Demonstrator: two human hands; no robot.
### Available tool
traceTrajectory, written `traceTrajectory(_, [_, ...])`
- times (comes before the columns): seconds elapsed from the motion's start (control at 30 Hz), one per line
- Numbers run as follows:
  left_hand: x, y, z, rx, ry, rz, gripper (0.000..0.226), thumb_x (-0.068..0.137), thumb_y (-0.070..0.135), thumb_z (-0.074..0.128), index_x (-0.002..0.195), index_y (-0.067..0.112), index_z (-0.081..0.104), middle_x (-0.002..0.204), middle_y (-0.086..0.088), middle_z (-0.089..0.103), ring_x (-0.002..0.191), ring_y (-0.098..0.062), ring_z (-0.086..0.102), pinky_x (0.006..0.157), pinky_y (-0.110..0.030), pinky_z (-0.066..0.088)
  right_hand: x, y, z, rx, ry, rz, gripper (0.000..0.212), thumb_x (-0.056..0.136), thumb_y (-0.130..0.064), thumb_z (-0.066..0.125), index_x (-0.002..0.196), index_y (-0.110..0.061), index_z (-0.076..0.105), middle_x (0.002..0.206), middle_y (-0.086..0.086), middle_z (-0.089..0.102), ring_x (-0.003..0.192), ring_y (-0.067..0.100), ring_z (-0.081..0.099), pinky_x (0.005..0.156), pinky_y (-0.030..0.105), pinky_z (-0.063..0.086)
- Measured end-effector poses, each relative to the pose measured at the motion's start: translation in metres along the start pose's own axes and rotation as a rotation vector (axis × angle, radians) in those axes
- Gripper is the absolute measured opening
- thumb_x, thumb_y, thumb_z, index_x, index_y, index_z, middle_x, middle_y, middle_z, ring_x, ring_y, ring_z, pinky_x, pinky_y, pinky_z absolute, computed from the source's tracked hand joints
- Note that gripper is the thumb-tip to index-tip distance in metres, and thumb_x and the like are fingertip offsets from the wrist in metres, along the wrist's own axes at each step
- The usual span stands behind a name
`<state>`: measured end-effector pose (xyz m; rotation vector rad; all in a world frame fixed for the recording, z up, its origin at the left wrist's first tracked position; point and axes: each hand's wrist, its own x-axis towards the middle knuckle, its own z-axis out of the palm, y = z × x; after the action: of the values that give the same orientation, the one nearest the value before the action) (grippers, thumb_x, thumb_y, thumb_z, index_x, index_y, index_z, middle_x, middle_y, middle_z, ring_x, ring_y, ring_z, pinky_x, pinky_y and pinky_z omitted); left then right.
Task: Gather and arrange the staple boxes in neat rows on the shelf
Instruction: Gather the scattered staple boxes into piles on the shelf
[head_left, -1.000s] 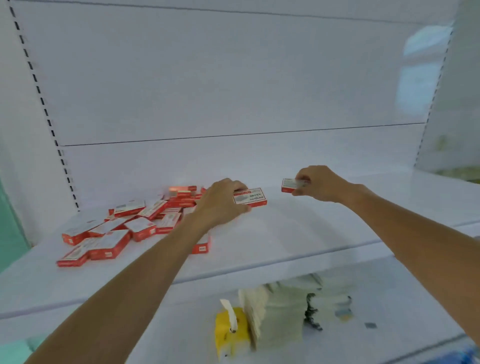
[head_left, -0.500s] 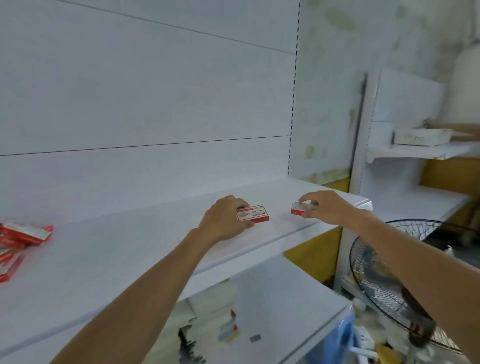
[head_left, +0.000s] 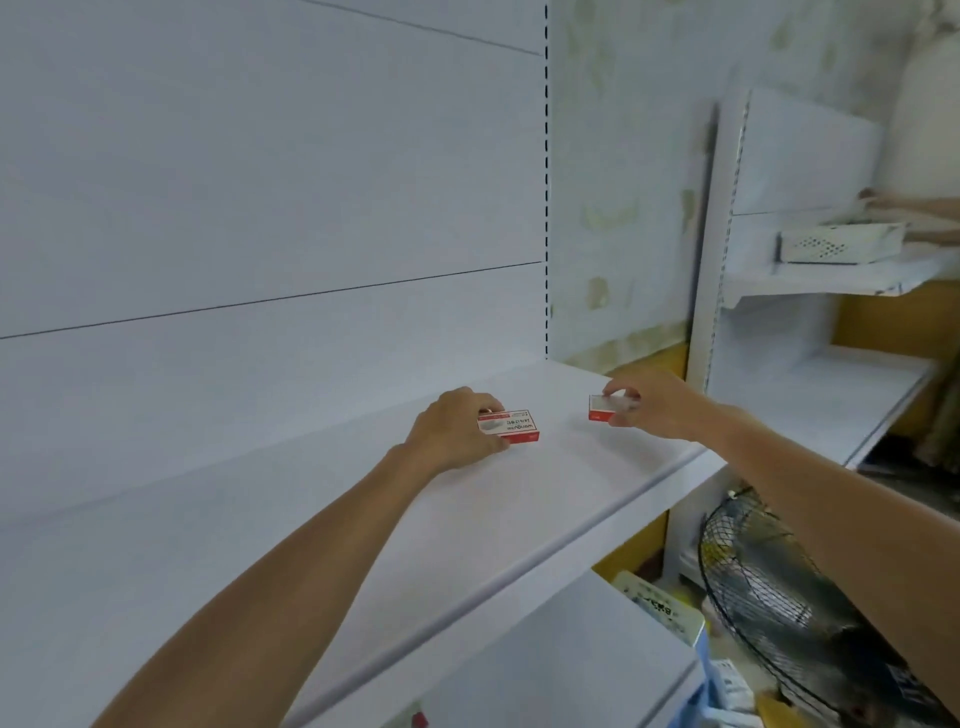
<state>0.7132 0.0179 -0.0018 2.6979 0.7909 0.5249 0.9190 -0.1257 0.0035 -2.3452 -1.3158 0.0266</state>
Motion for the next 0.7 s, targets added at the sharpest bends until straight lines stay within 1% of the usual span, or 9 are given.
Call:
traceTrajectory(0.13, [0.033, -0.005, 0.007, 0.002, 0.044, -0.024, 0.042, 0.080, 0.034, 0.066, 0.120, 0.025, 0.058, 0.114, -0.002, 0.055, 0.106, -0.020, 0.053, 0.086, -0.032, 0.044, 0.038, 0.020, 0.008, -0.006, -0.028, -0.027, 0.038, 0.082, -0.025, 0.069, 0.118, -0.019, 0.060, 0.117, 0.007, 0.058, 0.104, 0.024, 0.055, 0.083, 0.027, 0.042])
traceTrajectory(0.23, [0.050, -0.013, 0.012, 0.018, 0.069, -0.084, 0.042, 0.081, 0.034, 0.066, 0.121, 0.026, 0.057, 0.114, -0.002, 0.055, 0.106, -0.020, 0.053, 0.084, -0.029, 0.042, 0.078, 0.025, 0.016, 0.017, -0.062, -0.082, 0.036, 0.081, -0.025, 0.069, 0.116, -0.017, 0.060, 0.116, 0.010, 0.059, 0.095, 0.021, 0.052, 0.079, 0.024, 0.038])
traceTrajectory(0.33, [0.067, -0.024, 0.013, 0.025, 0.125, -0.166, 0.040, 0.081, 0.032, 0.066, 0.120, 0.024, 0.059, 0.114, -0.003, 0.057, 0.105, -0.021, 0.053, 0.085, -0.031, 0.043, 0.126, 0.026, 0.026, 0.052, -0.083, -0.141, 0.034, 0.080, -0.024, 0.070, 0.113, -0.016, 0.062, 0.110, 0.011, 0.061, 0.094, 0.023, 0.054, 0.080, 0.026, 0.040])
traceTrajectory(0.43, [0.083, -0.032, 0.017, 0.036, 0.150, -0.247, 0.040, 0.080, 0.032, 0.067, 0.119, 0.023, 0.060, 0.114, -0.003, 0.058, 0.105, -0.020, 0.054, 0.088, -0.032, 0.044, 0.168, 0.025, 0.035, 0.073, -0.110, -0.220, 0.032, 0.080, -0.024, 0.070, 0.111, -0.018, 0.062, 0.101, 0.005, 0.056, 0.093, 0.023, 0.053, 0.081, 0.025, 0.039])
traceTrajectory(0.53, [0.098, -0.033, 0.027, 0.060, 0.174, -0.304, 0.038, 0.081, 0.031, 0.067, 0.118, 0.024, 0.061, 0.115, -0.004, 0.058, 0.106, -0.021, 0.054, 0.090, -0.032, 0.044, 0.199, 0.028, 0.044, 0.121, -0.126, -0.301, 0.030, 0.081, -0.023, 0.069, 0.110, -0.018, 0.062, 0.099, 0.005, 0.055, 0.090, 0.020, 0.050, 0.079, 0.025, 0.037])
traceTrajectory(0.7, [0.123, -0.028, 0.044, 0.084, 0.238, -0.353, 0.040, 0.081, 0.029, 0.067, 0.120, 0.023, 0.059, 0.116, -0.003, 0.058, 0.110, -0.021, 0.053, 0.093, -0.035, 0.043, 0.234, 0.031, 0.059, 0.114, -0.163, -0.429, 0.029, 0.080, -0.027, 0.070, 0.106, -0.017, 0.062, 0.095, 0.003, 0.056, 0.085, 0.018, 0.048, 0.078, 0.027, 0.040])
